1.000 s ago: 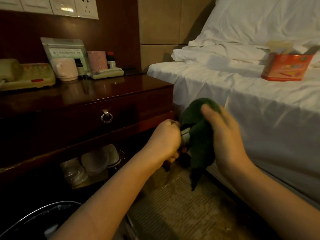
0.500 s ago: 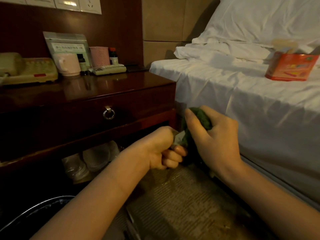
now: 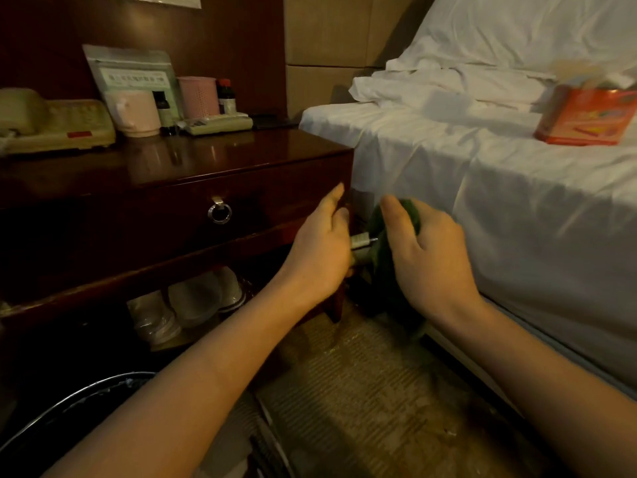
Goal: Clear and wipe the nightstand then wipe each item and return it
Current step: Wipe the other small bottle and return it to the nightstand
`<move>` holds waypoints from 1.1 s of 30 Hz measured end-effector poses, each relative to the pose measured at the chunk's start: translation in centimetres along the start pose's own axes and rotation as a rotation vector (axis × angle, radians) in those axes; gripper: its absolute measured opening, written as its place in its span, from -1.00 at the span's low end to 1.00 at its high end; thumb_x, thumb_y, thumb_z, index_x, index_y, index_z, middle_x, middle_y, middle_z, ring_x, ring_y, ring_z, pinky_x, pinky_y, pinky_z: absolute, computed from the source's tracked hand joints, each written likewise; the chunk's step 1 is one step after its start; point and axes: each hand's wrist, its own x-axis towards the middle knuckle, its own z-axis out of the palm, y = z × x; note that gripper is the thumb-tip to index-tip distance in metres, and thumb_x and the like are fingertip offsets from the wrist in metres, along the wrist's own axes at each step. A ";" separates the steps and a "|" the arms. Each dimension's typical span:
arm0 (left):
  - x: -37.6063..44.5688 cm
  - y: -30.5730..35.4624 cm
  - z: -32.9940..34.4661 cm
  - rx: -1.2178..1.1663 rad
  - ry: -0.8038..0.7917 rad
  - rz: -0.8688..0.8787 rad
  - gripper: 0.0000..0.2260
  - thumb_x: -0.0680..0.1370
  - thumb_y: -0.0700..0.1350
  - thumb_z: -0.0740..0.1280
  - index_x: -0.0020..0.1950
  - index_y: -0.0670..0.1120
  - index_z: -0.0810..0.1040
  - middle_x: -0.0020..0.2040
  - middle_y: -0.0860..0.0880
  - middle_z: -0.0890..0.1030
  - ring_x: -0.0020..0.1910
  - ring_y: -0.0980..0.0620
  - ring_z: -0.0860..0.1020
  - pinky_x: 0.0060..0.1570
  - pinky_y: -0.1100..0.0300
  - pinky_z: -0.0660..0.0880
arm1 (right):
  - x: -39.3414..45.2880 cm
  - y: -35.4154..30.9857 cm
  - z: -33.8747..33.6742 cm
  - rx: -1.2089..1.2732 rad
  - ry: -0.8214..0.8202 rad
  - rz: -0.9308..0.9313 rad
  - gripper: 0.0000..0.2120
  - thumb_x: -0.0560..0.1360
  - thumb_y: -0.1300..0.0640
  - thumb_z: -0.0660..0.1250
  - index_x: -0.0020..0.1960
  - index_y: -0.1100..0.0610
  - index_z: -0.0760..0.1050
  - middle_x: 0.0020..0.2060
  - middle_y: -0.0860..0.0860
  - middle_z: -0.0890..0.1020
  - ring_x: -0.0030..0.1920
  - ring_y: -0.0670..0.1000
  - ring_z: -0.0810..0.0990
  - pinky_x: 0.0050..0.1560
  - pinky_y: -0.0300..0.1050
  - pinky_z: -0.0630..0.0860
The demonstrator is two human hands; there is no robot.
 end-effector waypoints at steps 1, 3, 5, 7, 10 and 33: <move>0.0 -0.2 0.0 -0.122 -0.038 -0.140 -0.63 0.68 -0.08 0.00 0.49 0.14 0.20 -0.22 0.02 0.59 -0.59 0.16 0.38 -0.66 0.36 0.23 | 0.3 0.1 -0.1 -0.021 -0.021 -0.096 -0.60 0.56 -0.15 0.09 -0.36 0.04 0.36 -0.50 -0.05 0.46 -0.40 0.04 0.50 -0.34 -0.04 0.36; -0.1 -0.3 -0.4 -0.267 -0.161 -0.278 -0.64 0.68 -0.11 -0.02 0.46 0.11 0.26 -0.54 0.05 0.47 -0.68 0.16 0.32 -0.66 0.42 0.12 | 0.4 0.6 0.0 0.068 -0.065 -0.133 -0.55 0.54 -0.18 0.05 -0.27 0.12 0.47 -0.45 0.02 0.54 -0.38 0.07 0.54 -0.34 0.01 0.43; -0.2 -0.6 -0.7 -0.294 -0.250 -0.273 -0.65 0.68 -0.10 -0.03 0.45 0.08 0.29 -0.59 0.06 0.41 -0.67 0.17 0.31 -0.64 0.42 0.10 | 0.5 0.5 0.2 0.444 -0.069 0.141 -0.48 0.59 -0.15 0.09 -0.21 0.26 0.52 -0.39 0.11 0.58 -0.39 0.04 0.54 -0.33 -0.08 0.48; 0.0 -0.6 -0.9 -0.304 -0.278 -0.229 -0.66 0.68 0.00 -0.01 0.43 0.09 0.33 -0.55 0.07 0.40 -0.62 0.16 0.29 -0.62 0.38 0.12 | 0.5 0.8 0.3 0.838 -0.093 0.536 -0.46 0.58 -0.17 0.09 -0.10 0.27 0.59 -0.22 0.17 0.66 -0.24 0.07 0.63 -0.16 -0.09 0.58; 0.1 -0.3 -1.0 -0.409 -0.357 -0.155 -0.53 0.58 0.24 -0.01 0.42 0.12 0.32 -0.54 0.05 0.36 -0.60 0.16 0.22 -0.60 0.34 0.11 | 0.9 0.9 0.1 1.040 -0.078 0.748 -0.44 0.55 -0.25 0.05 -0.02 0.17 0.61 -0.04 0.20 0.68 -0.13 0.16 0.66 -0.09 0.04 0.60; 0.5 0.3 -1.7 -1.002 -0.492 -0.348 -0.50 0.60 0.10 0.03 -0.10 -0.23 0.62 -0.48 0.01 0.33 -0.60 0.14 0.26 -0.58 0.30 0.15 | 0.2 1.2 -0.1 1.046 0.084 0.790 -0.75 0.57 -0.02 0.19 -0.12 0.07 0.57 0.00 0.16 0.63 0.08 0.18 0.58 0.26 0.22 0.42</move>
